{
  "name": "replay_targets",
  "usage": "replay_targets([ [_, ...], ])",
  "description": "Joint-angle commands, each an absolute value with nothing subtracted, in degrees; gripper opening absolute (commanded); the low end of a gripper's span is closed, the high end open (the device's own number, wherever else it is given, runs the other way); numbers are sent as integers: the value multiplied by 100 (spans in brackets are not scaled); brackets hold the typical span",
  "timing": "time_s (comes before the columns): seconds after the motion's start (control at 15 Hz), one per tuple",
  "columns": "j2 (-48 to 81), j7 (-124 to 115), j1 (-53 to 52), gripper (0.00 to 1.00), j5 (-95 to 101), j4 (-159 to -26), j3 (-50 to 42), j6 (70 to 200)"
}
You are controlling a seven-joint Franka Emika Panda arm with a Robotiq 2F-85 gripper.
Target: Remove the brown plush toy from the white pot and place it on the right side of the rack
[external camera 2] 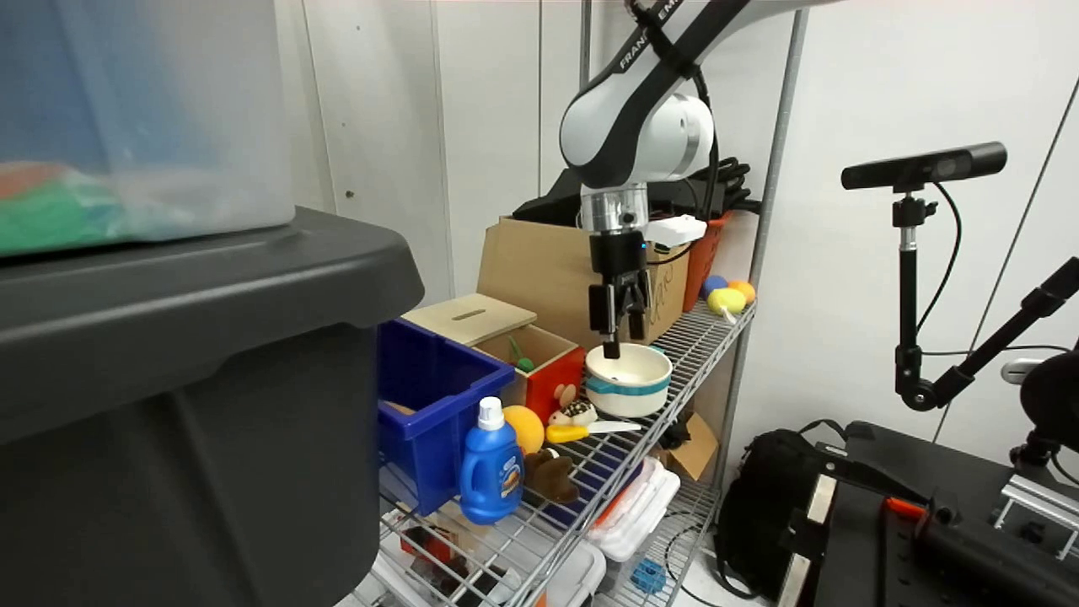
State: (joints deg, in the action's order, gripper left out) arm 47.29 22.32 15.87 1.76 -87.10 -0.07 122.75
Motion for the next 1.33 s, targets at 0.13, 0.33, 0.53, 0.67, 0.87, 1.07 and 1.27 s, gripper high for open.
replay_targets([
  [0.13, 4838, 2365, 1579, 100, 73, -8544, 70, 12119],
  [0.33, 4767, 2347, 1591, 100, 60, -8669, 72, 12184],
  [0.53, 4722, 2333, 1588, 100, 51, -8746, 71, 12218],
  [0.67, 4705, 2338, 1605, 100, 29, -8797, 72, 12248],
  [0.87, 4707, 2342, 1618, 100, -8, -8820, 78, 12260],
  [1.07, 4694, 2347, 1637, 100, -73, -8865, 78, 12280],
  [1.27, 4661, 2342, 1656, 100, -102, -8928, 72, 12313],
])
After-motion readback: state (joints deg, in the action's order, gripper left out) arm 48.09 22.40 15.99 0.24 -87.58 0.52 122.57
